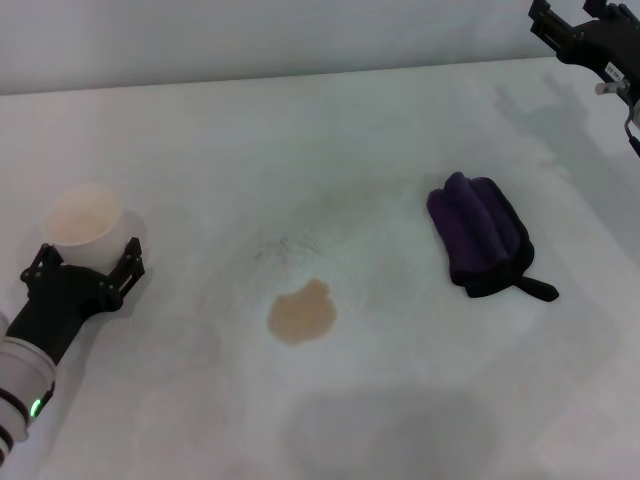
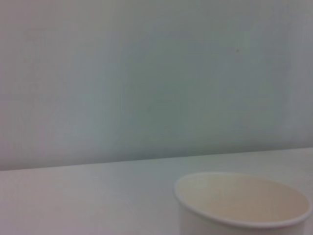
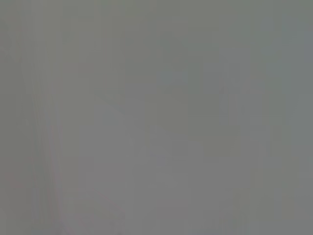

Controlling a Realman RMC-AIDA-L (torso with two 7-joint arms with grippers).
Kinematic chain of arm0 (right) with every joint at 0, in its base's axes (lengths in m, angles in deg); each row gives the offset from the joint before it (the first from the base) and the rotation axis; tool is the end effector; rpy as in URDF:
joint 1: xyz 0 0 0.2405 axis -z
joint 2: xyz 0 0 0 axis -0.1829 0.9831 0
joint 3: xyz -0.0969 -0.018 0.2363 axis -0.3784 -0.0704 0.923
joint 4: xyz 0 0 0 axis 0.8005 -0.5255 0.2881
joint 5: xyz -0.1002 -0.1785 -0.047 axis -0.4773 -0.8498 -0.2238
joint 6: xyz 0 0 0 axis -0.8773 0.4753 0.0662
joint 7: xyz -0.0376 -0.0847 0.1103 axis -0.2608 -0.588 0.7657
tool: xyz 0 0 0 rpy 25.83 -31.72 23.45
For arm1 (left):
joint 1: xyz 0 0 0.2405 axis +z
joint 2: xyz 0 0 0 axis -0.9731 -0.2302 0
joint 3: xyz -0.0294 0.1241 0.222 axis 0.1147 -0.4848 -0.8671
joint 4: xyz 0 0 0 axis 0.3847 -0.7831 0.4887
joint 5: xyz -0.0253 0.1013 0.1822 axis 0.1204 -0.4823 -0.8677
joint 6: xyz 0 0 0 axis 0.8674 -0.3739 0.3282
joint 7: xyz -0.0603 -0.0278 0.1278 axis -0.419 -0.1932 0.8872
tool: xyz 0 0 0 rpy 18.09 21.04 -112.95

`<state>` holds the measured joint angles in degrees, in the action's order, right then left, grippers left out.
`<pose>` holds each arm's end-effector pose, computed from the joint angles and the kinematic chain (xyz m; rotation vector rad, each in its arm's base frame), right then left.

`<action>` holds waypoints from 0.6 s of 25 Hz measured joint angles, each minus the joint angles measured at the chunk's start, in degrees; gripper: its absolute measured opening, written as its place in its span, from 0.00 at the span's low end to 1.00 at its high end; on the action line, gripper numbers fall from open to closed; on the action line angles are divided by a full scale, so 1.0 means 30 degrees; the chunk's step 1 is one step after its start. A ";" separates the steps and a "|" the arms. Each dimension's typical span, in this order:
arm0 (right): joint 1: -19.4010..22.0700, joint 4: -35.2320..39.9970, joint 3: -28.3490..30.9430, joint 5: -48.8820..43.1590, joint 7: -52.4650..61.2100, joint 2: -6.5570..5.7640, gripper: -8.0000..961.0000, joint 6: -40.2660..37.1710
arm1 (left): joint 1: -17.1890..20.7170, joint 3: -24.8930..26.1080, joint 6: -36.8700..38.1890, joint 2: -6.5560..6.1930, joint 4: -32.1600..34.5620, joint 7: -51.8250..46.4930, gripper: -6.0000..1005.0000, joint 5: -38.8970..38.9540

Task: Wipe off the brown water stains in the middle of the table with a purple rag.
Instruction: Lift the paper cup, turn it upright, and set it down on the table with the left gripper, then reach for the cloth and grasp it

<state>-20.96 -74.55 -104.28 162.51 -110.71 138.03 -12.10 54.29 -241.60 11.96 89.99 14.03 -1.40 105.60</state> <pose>0.3299 0.3989 0.0408 -1.6639 0.7430 0.7418 -0.3337 0.2878 -0.0907 -1.8947 -0.7393 -0.5318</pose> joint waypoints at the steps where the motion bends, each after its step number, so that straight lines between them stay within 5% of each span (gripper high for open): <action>1: 0.0009 0.0006 0.0000 0.0000 0.0000 -0.0008 0.87 0.0000 | 0.0001 -0.0003 0.0022 -0.0009 0.0012 -0.0005 0.69 0.0062; 15: 0.0306 0.0651 0.0001 0.0001 -0.0011 -0.0027 0.87 0.0000 | 0.0722 -0.0011 0.0248 -0.0101 0.0785 -0.0063 0.88 0.0001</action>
<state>-20.04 -72.59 -104.28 162.51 -110.74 137.95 -12.10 56.45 -241.63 12.71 89.68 16.39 -1.59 105.60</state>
